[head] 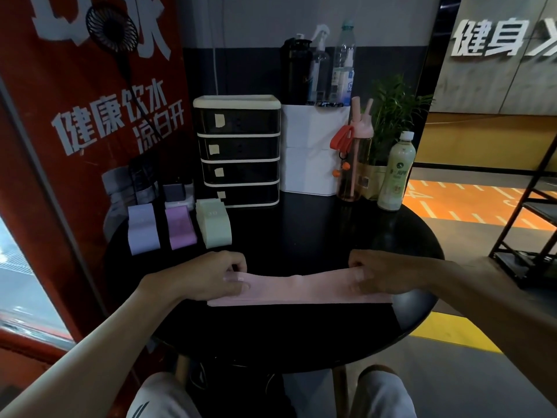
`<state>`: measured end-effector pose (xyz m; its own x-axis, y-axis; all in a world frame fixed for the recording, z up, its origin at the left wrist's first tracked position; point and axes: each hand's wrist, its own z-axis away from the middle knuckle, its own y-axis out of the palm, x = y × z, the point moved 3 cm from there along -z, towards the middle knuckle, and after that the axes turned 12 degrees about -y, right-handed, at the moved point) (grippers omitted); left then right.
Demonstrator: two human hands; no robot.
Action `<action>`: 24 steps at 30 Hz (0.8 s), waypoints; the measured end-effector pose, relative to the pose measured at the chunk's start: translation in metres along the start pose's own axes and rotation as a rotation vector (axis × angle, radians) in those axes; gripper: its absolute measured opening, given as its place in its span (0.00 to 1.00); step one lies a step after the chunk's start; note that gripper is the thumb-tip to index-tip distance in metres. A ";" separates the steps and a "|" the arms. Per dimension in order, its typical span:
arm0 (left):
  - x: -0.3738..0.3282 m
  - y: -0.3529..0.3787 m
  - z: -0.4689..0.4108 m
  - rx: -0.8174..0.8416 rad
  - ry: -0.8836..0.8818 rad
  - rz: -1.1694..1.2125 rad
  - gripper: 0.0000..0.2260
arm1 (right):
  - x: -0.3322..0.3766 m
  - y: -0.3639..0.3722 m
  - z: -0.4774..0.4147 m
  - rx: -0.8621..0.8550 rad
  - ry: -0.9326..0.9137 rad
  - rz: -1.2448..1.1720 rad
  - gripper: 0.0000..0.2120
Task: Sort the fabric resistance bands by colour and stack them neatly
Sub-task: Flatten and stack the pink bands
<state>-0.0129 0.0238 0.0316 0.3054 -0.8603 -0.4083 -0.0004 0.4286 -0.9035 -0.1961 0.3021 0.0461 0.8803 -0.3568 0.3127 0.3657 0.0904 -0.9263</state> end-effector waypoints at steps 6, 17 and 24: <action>-0.003 0.000 0.002 -0.018 -0.014 -0.091 0.11 | 0.002 0.004 0.003 -0.057 -0.057 0.049 0.05; -0.012 -0.005 0.015 -0.430 0.148 -0.201 0.12 | 0.005 0.006 0.016 -0.388 -0.126 0.424 0.08; 0.001 0.015 0.011 -0.357 0.099 -0.297 0.30 | -0.004 0.016 0.014 -0.318 -0.087 0.496 0.19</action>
<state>-0.0022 0.0322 0.0187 0.2498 -0.9608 -0.1205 -0.2593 0.0535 -0.9643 -0.1890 0.3182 0.0328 0.9493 -0.2642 -0.1701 -0.1926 -0.0613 -0.9794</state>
